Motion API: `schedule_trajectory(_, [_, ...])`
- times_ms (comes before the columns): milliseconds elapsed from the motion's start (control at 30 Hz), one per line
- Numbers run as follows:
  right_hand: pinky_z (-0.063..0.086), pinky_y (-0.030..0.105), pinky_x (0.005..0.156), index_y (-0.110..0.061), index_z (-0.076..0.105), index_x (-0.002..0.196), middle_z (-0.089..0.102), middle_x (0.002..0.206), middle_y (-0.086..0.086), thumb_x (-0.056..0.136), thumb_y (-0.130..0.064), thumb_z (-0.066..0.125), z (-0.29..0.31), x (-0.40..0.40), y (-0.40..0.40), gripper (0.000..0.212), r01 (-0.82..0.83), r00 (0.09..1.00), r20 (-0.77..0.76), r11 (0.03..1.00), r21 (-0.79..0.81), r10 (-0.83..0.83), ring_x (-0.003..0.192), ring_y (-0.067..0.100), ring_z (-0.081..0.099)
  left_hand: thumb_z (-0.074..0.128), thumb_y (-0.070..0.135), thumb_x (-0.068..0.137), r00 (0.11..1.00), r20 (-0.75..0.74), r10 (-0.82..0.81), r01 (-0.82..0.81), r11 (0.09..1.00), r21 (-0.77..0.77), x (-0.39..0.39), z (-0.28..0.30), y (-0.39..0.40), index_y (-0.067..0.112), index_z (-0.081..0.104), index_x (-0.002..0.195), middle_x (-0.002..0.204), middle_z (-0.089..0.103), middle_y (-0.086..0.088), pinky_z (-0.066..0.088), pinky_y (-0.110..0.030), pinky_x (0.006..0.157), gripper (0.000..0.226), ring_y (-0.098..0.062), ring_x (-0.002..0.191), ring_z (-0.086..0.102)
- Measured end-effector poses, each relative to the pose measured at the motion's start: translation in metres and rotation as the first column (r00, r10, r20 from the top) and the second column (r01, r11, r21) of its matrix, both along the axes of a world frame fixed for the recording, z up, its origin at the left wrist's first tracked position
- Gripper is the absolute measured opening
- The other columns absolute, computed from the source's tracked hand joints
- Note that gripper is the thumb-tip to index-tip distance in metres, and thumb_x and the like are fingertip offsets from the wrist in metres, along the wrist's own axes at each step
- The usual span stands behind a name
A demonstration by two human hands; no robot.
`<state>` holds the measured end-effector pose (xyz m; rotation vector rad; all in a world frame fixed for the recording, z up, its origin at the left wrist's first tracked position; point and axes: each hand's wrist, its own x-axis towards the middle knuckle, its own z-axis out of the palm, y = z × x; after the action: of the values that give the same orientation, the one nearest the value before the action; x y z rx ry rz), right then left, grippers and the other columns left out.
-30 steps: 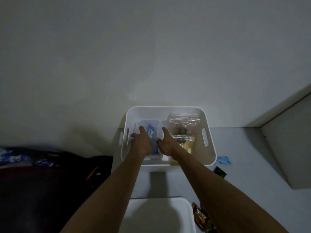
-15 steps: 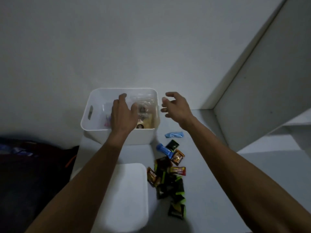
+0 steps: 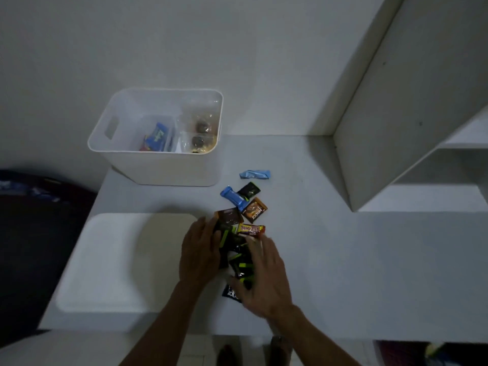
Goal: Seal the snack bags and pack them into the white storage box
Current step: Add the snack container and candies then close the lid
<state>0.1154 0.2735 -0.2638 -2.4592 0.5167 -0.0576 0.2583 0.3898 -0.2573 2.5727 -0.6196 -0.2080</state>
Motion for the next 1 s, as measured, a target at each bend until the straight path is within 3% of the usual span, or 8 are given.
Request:
schedule_trajectory(133, [0.014, 0.062, 0.115, -0.04, -0.003, 0.155, -0.007, 0.165, 0.012, 0.078, -0.079, 0.044, -0.038, 0.016, 0.02, 0.099, -0.022, 0.996, -0.091, 0.996, -0.085, 0.015, 0.15, 0.039, -0.005, 0.013, 0.049, 0.096, 0.986, -0.056, -0.16, 0.166, 0.978, 0.129, 0.02, -0.03, 0.0, 0.031, 0.033, 0.149, 0.157, 0.029, -0.006, 0.02, -0.05, 0.117, 0.06, -0.03, 0.145, 0.025])
schedule_trajectory(233, [0.01, 0.061, 0.116, -0.041, -0.009, 0.154, -0.01, 0.164, 0.013, 0.079, -0.079, 0.041, -0.056, 0.032, 0.004, 0.098, 0.054, 0.993, -0.091, 0.985, -0.164, -0.069, 0.149, 0.041, -0.007, 0.0, 0.058, 0.095, 0.964, -0.047, -0.26, 0.264, 0.951, 0.16, 0.021, -0.054, -0.005, 0.036, 0.025, 0.152, 0.163, 0.016, -0.004, 0.005, -0.042, 0.12, 0.065, -0.029, 0.15, 0.012])
schedule_trajectory(400, [0.005, 0.056, 0.121, -0.039, -0.012, 0.154, -0.015, 0.164, 0.008, 0.082, -0.086, 0.026, -0.061, 0.048, -0.044, 0.094, 0.15, 0.984, -0.069, 0.973, -0.177, -0.164, 0.15, 0.029, -0.017, 0.002, 0.053, 0.1, 0.983, 0.054, -0.174, 0.162, 0.971, 0.179, 0.011, -0.065, -0.026, 0.023, 0.037, 0.149, 0.158, 0.029, -0.012, 0.018, -0.048, 0.119, 0.067, -0.034, 0.145, 0.027])
schedule_trajectory(600, [0.01, 0.059, 0.117, -0.045, 0.005, 0.154, -0.003, 0.166, -0.004, 0.087, -0.08, 0.029, -0.06, 0.072, -0.076, 0.08, -0.064, 0.996, 0.041, 0.972, -0.226, 0.075, 0.153, 0.024, -0.004, 0.024, 0.043, 0.1, 0.971, 0.21, -0.113, 0.062, 0.97, 0.234, 0.007, -0.074, -0.037, 0.019, 0.046, 0.144, 0.15, 0.043, -0.013, 0.031, -0.051, 0.112, 0.055, -0.034, 0.138, 0.04])
schedule_trajectory(700, [0.02, 0.061, 0.115, -0.044, 0.028, 0.15, 0.023, 0.162, -0.006, 0.09, -0.076, 0.025, -0.067, 0.078, -0.081, 0.068, -0.119, 0.991, 0.023, 0.946, -0.303, 0.132, 0.15, 0.023, 0.017, 0.021, 0.044, 0.101, 0.968, 0.249, -0.039, -0.017, 0.976, 0.219, 0.005, -0.072, -0.041, 0.025, 0.048, 0.141, 0.144, 0.047, -0.005, 0.035, -0.046, 0.107, 0.052, -0.031, 0.129, 0.044])
schedule_trajectory(800, [0.036, 0.049, 0.103, -0.035, 0.057, 0.13, 0.053, 0.137, -0.007, 0.091, -0.072, 0.037, -0.07, 0.074, -0.083, 0.057, -0.012, 0.985, 0.162, 0.952, -0.305, 0.064, 0.13, 0.022, 0.043, 0.021, 0.046, 0.101, 0.967, 0.255, -0.008, -0.046, 0.978, 0.205, 0.002, -0.072, -0.042, 0.033, 0.051, 0.13, 0.134, 0.049, 0.0, 0.037, -0.043, 0.097, 0.044, -0.028, 0.118, 0.044])
schedule_trajectory(867, [0.039, 0.045, 0.099, -0.03, 0.061, 0.122, 0.056, 0.128, -0.005, 0.087, -0.075, 0.042, -0.071, 0.071, -0.082, 0.06, 0.035, 0.975, 0.219, 0.955, -0.295, 0.032, 0.12, 0.021, 0.047, 0.026, 0.046, 0.1, 0.963, 0.267, 0.034, -0.081, 0.983, 0.167, -0.001, -0.072, -0.043, 0.032, 0.055, 0.12, 0.124, 0.052, -0.001, 0.039, -0.043, 0.092, 0.039, -0.028, 0.112, 0.046])
schedule_trajectory(1000, [0.035, 0.045, 0.106, -0.031, 0.055, 0.133, 0.046, 0.146, -0.003, 0.081, -0.085, 0.036, -0.071, 0.07, -0.081, 0.078, -0.006, 0.988, 0.143, 0.942, -0.337, 0.057, 0.135, 0.023, 0.037, 0.032, 0.044, 0.094, 0.951, 0.306, 0.04, -0.099, 0.979, 0.178, -0.002, -0.073, -0.047, 0.029, 0.056, 0.106, 0.112, 0.052, -0.002, 0.04, -0.043, 0.082, 0.03, -0.028, 0.103, 0.049])
